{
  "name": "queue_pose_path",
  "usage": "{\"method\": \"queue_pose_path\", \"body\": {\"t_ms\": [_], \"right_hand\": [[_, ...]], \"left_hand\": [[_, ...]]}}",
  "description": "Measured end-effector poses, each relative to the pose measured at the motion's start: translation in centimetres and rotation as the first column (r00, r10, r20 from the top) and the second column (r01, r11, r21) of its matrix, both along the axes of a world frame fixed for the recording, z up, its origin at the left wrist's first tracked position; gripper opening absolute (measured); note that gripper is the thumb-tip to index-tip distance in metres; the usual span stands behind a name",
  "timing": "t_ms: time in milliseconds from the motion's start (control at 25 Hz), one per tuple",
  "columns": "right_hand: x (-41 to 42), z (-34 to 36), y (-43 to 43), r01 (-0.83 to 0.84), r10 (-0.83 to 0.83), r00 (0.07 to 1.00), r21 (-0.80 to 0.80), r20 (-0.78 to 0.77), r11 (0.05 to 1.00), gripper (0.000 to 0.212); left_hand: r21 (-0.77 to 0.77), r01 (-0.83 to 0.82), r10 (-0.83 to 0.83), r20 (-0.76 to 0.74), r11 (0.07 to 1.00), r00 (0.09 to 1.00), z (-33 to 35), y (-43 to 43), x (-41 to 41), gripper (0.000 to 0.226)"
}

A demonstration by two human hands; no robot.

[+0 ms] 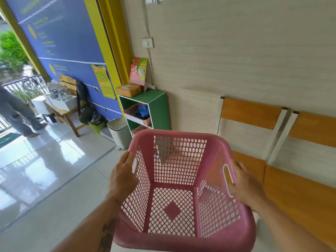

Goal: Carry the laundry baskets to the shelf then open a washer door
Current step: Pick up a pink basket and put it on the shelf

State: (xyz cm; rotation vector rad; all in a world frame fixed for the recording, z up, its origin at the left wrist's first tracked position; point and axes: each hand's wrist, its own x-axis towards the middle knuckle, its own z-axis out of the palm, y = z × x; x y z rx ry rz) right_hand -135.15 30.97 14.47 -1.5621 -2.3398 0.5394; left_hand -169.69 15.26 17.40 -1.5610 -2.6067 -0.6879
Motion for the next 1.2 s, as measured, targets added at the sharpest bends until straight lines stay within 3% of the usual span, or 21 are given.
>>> {"method": "queue_pose_path", "body": {"t_ms": [280, 520, 640, 880, 1200], "right_hand": [[-13.1, -3.9, 10.9, 0.075, -0.074, 0.996, -0.026, 0.045, 0.997, 0.072], [-21.5, -7.6, 17.8, 0.315, -0.31, 0.949, -0.104, 0.067, 0.943, 0.056], [-23.7, -9.6, 21.3, 0.404, -0.391, 0.914, -0.153, 0.11, 0.902, 0.069], [-26.4, -16.3, 30.3, 0.487, -0.47, 0.873, -0.237, 0.128, 0.84, 0.084], [-30.0, -26.4, 38.5, 0.609, -0.58, 0.792, -0.308, 0.188, 0.731, 0.079]], "left_hand": [[-0.044, 0.068, -0.066, 0.051, 0.997, 0.996, -4.3, 13.8, -14.7, 0.085], [-0.066, 0.214, -0.208, 0.087, 0.975, 0.974, -8.0, 28.2, -23.3, 0.094], [-0.133, 0.286, -0.273, 0.109, 0.949, 0.956, -11.0, 35.2, -26.0, 0.104], [-0.227, 0.419, -0.395, 0.146, 0.879, 0.907, -19.1, 47.1, -28.4, 0.091], [-0.371, 0.414, -0.337, 0.257, 0.831, 0.906, -30.6, 58.3, -30.6, 0.088]]}}
